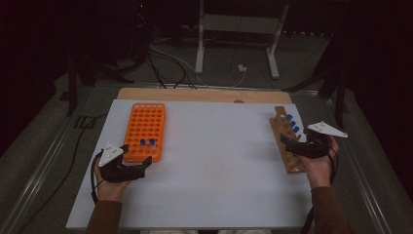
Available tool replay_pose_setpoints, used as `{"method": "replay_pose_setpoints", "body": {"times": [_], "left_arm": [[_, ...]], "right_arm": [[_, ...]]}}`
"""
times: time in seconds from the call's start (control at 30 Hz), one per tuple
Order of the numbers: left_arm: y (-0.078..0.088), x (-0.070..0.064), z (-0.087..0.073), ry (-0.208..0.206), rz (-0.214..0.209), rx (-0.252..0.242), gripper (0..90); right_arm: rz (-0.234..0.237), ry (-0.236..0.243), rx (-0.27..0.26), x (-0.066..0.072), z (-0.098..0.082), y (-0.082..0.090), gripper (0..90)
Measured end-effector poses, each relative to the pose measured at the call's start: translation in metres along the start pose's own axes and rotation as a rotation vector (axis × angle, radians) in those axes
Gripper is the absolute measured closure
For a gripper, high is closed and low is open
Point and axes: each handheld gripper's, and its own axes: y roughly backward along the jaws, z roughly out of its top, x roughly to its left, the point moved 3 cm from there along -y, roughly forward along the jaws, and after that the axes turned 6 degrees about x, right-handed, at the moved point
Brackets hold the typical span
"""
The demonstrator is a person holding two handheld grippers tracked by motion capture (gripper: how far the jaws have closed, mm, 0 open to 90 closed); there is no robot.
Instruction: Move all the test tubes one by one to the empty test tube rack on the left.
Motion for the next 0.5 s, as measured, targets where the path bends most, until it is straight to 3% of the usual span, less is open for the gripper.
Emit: {"method": "replay_pose_setpoints", "body": {"times": [0.2,0.5], "left_arm": [[0.001,0.001,0.0,0.009,0.004,-0.004,0.6],[0.001,0.002,-0.002,0.018,0.004,-0.002,0.6]], "right_arm": [[-0.01,-0.05,0.022,-0.01,-0.003,-0.012,8.2],[-0.028,-0.086,0.027,-0.018,-0.004,-0.017,27.9]]}}
